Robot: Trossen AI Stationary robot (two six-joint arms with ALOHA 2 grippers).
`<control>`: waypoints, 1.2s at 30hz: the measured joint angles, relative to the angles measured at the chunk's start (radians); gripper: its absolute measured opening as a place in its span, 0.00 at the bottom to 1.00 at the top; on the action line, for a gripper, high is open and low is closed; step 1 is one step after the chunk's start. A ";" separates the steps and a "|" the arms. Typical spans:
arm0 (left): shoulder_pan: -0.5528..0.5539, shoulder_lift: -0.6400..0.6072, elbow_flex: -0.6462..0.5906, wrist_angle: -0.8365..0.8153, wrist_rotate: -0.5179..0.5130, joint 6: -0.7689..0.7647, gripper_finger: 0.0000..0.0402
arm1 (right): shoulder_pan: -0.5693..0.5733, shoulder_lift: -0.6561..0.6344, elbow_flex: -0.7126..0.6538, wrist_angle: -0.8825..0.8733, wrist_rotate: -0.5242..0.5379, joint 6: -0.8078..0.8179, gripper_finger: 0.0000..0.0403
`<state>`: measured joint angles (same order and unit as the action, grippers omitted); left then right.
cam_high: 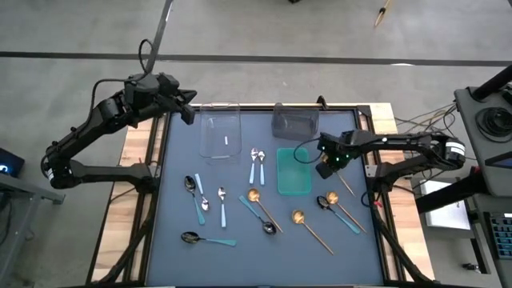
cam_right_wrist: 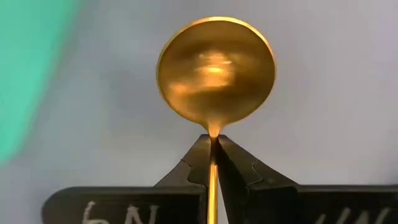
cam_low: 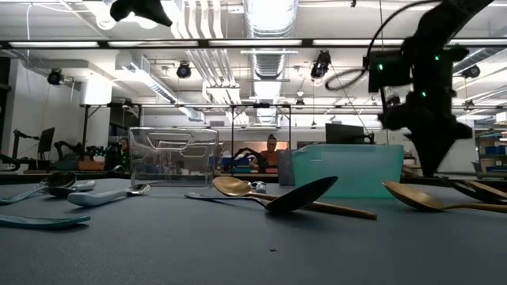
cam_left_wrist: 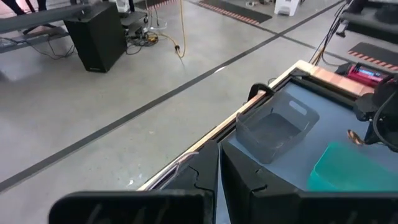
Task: Sort silverware by color (type)
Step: Put the gold spoon into the transparent bin
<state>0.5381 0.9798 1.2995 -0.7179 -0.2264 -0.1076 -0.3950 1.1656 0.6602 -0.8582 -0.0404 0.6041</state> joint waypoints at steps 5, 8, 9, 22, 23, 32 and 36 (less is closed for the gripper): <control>0.000 -0.001 0.037 0.001 0.000 0.020 0.00 | 0.000 -0.072 0.103 -0.084 -0.001 0.036 0.02; 0.000 0.000 0.049 0.001 0.000 0.020 0.00 | 0.000 -0.111 0.172 -0.090 -0.012 0.074 0.02; 0.000 -0.001 0.049 0.003 0.000 0.020 0.00 | 0.000 -0.120 0.199 -0.084 -0.011 0.085 0.02; 0.000 0.002 0.048 0.007 0.000 0.021 0.00 | 0.000 0.015 0.532 0.354 0.096 -0.064 0.02; 0.000 0.002 0.048 0.007 0.000 0.021 0.00 | 0.000 0.040 0.553 0.386 0.096 -0.082 0.02; 0.000 -0.012 0.047 0.007 0.000 0.023 0.00 | 0.000 0.287 0.759 0.520 0.070 -0.212 0.02; 0.000 -0.029 0.047 0.000 0.000 0.017 0.00 | 0.000 0.392 0.861 0.537 0.056 -0.267 0.02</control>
<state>0.5377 0.9510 1.3460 -0.7180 -0.2260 -0.0902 -0.3954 1.5577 1.5217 -0.3212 0.0152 0.3366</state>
